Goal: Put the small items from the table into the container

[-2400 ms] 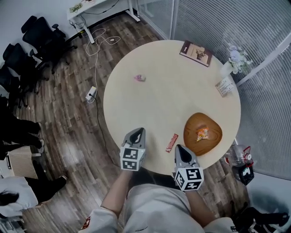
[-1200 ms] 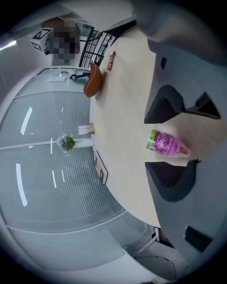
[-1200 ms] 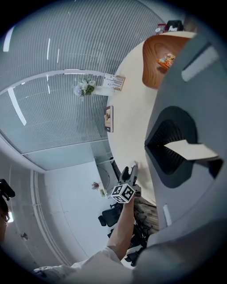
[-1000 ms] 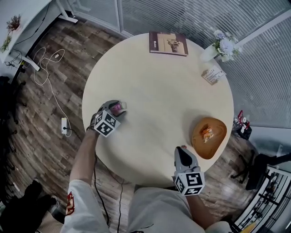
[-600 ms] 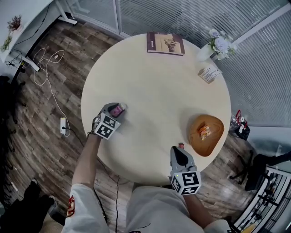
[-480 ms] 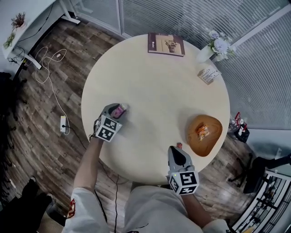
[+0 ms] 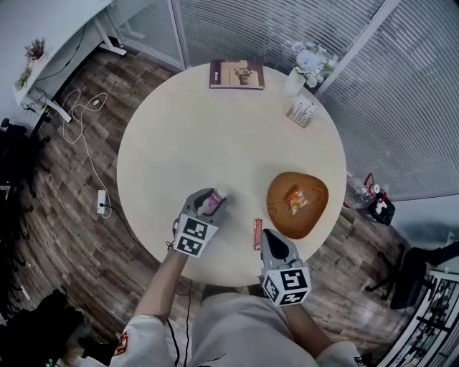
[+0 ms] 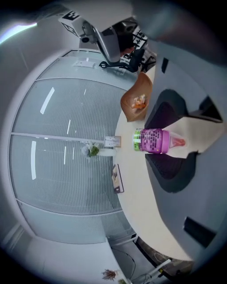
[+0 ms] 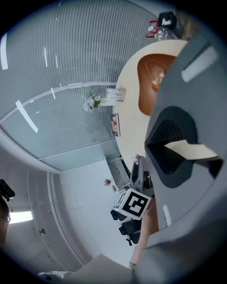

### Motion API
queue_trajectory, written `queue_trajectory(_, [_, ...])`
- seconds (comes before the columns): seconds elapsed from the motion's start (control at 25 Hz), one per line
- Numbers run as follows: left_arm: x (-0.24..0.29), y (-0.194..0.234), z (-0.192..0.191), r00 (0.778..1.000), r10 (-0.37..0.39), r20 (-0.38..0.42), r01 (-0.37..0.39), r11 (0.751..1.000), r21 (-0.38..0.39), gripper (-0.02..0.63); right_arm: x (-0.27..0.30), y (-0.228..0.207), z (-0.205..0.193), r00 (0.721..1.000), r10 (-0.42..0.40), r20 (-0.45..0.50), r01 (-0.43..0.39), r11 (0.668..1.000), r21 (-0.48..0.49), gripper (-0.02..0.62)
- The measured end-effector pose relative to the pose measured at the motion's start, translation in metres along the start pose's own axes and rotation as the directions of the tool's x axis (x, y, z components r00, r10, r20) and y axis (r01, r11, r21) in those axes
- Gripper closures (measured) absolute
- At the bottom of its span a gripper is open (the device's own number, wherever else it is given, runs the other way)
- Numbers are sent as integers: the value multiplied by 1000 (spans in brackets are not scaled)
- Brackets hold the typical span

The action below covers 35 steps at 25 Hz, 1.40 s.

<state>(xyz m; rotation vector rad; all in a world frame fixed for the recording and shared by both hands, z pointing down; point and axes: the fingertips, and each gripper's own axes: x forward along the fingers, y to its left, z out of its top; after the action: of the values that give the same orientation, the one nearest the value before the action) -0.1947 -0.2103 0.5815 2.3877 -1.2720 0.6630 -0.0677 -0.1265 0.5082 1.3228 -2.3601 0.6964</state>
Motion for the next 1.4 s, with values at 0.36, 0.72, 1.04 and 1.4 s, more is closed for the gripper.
queue_trajectory(0.36, [67, -157, 35, 998, -56, -13, 56, 998, 13, 430, -78, -102, -14, 997, -34, 63, 29, 996, 79, 594])
queue_trajectory(0.72, [133, -207, 2, 985, 8, -172, 2, 998, 58, 430, -123, -165, -33, 997, -35, 62, 29, 995, 93, 594])
queue_trajectory(1.04, [128, -205, -9, 978, 3, -208, -10, 999, -32, 391, -124, -171, -37, 998, -7, 55, 2, 995, 100, 594])
queue_trajectory(1.4, [16, -187, 11, 989, 140, 45, -126, 964, -234, 486, -119, -145, -41, 997, 69, 46, -71, 996, 52, 594])
